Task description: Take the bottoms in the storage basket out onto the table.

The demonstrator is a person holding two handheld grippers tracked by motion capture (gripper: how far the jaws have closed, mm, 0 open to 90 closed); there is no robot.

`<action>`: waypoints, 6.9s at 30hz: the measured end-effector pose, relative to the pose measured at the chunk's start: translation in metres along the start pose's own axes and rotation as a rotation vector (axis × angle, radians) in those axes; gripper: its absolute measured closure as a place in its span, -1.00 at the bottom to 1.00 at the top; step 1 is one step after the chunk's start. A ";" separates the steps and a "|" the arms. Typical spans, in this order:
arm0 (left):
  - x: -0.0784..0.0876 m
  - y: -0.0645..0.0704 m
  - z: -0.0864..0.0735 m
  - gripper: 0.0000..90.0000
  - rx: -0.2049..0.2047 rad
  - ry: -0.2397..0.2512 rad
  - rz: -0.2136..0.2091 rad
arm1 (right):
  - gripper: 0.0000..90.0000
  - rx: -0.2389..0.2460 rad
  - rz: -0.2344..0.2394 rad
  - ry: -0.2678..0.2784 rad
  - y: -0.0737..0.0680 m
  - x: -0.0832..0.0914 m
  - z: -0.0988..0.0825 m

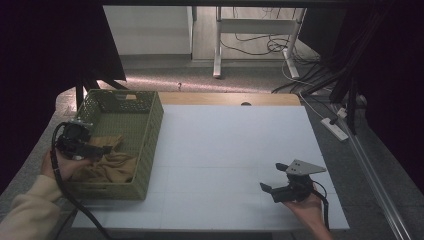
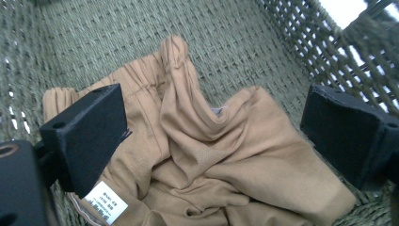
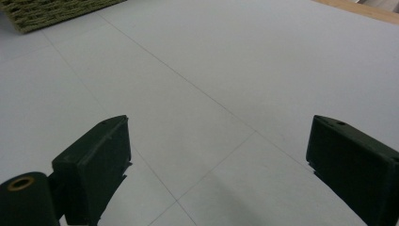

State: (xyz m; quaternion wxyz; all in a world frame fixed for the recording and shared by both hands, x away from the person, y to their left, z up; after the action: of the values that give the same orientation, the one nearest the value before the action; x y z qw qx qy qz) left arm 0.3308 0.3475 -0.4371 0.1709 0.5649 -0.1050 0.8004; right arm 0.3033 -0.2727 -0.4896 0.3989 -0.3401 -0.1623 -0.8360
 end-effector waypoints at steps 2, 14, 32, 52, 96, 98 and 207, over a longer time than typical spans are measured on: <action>-0.006 -0.001 0.002 -0.83 -0.008 -0.027 0.006 | -0.84 0.000 0.003 -0.002 0.000 0.000 0.000; -0.023 -0.003 0.005 -0.84 -0.028 -0.105 -0.004 | -0.84 -0.001 0.004 -0.007 0.000 -0.001 -0.001; -0.036 -0.010 0.003 -0.86 -0.052 -0.178 0.017 | -0.84 0.001 0.000 -0.010 0.000 -0.001 -0.001; -0.050 -0.012 0.003 -0.88 -0.102 -0.314 0.004 | -0.84 -0.001 0.002 -0.017 0.001 -0.003 -0.001; -0.079 -0.010 0.004 0.64 -0.171 -0.435 -0.063 | -0.83 -0.009 -0.019 -0.022 0.001 -0.003 -0.001; -0.079 -0.011 0.004 0.71 -0.173 -0.436 -0.062 | -0.83 -0.009 -0.019 -0.021 0.001 -0.002 -0.001; 0.027 0.002 -0.034 0.83 0.063 0.504 -0.229 | -0.83 -0.017 -0.021 0.005 0.002 0.000 0.000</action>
State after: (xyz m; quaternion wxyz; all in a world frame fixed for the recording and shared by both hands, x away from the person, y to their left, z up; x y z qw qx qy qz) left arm 0.2923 0.3616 -0.4229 0.2636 0.3613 0.0302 0.8939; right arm 0.3053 -0.2741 -0.4901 0.3875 -0.3396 -0.1575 -0.8424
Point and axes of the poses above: each handheld gripper's, and its own axes: x roughly backward along the jaws, z roughly out of its top, y roughly to its right, the point moved 1 cm from there along -x, roughly forward along the jaws, and after that the axes turned 12 degrees about -y, right-handed, at the moved point
